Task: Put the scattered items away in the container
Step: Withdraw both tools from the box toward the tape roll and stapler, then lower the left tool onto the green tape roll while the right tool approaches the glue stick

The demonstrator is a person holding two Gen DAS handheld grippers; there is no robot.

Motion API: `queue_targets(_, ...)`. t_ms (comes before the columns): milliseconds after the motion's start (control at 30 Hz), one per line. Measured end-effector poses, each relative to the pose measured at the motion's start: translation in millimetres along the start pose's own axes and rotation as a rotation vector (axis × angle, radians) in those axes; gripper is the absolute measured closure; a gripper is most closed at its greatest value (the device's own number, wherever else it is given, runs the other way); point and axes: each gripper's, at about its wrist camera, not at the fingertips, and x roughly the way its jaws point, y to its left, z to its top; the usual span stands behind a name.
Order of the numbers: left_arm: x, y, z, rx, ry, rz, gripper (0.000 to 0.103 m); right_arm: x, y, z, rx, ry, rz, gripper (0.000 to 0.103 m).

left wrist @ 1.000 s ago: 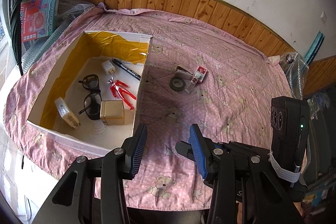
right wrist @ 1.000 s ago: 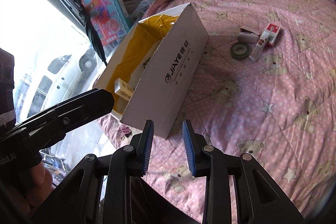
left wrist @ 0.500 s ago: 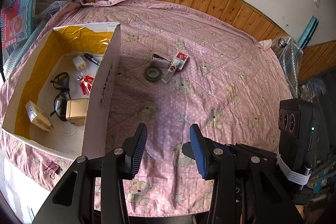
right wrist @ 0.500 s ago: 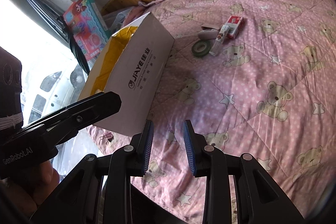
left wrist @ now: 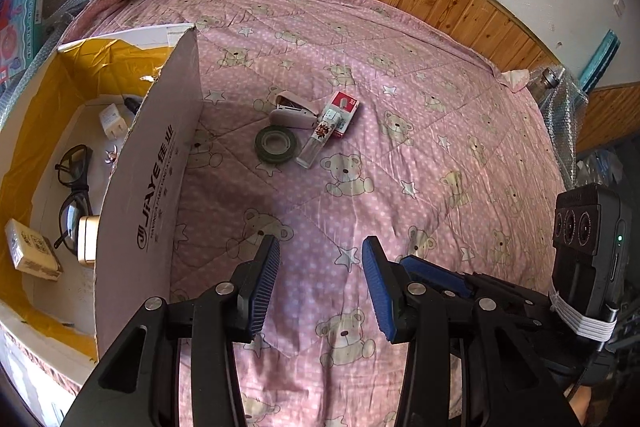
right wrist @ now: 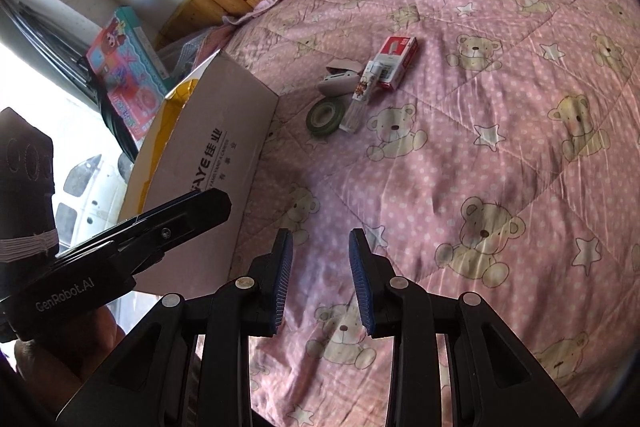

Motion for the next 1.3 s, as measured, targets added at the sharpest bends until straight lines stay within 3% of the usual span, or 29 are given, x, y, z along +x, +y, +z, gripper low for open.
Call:
queue_targets(633,72,25,53,-0.069,0.033,-0.003,0.055,47,-26,68,0.028,0.014,-0.029,0.071)
queue_targets(967,90,37,81,-0.087,0.015,0.015,0.055,74,-28,95,0.034,0.023,-0.024,0.071)
queue_targets(1300,117,51,90,-0.105,0.039,0.071,0.053,116,-29,111,0.013,0.059,-0.069,0.071)
